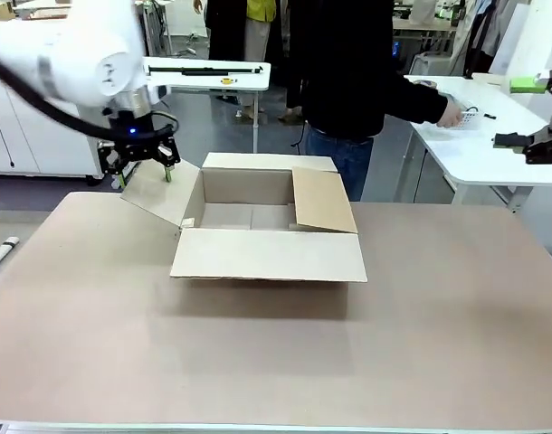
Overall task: Pack the gift set into the box.
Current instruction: Place both hands on the side flaps of the Package Box and spread them outward.
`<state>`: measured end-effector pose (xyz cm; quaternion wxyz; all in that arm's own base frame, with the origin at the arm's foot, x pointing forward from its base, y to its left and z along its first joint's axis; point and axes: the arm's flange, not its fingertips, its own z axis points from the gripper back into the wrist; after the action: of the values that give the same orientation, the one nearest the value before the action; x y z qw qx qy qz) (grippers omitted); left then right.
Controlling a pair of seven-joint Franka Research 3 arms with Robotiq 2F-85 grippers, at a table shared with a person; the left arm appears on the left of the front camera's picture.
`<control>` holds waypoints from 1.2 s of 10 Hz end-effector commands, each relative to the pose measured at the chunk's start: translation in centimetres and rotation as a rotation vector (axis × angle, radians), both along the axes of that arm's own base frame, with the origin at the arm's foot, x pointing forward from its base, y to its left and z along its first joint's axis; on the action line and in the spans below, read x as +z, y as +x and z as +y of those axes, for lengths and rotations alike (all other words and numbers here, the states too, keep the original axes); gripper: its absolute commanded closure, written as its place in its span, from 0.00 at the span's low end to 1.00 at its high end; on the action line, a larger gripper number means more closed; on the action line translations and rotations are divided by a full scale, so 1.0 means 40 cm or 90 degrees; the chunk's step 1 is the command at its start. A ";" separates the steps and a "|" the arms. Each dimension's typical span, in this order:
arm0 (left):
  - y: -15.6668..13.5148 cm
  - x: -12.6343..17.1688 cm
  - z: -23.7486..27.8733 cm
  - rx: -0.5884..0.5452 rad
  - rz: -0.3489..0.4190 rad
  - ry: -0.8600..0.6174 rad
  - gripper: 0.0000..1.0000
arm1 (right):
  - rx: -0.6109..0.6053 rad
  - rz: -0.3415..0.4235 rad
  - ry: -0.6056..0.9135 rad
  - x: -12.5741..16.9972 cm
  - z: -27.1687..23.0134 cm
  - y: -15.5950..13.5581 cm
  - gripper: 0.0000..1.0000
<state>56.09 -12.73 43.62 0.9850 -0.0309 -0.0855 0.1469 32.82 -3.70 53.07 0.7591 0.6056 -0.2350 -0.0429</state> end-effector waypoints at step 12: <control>0.000 0.000 0.000 0.000 0.000 0.000 0.00 | 0.152 0.008 -0.583 0.105 0.551 0.272 0.00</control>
<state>56.03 -12.64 43.40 0.9858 -0.0396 -0.0847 0.1392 40.35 18.49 57.62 0.9168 0.3274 -0.1879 0.1306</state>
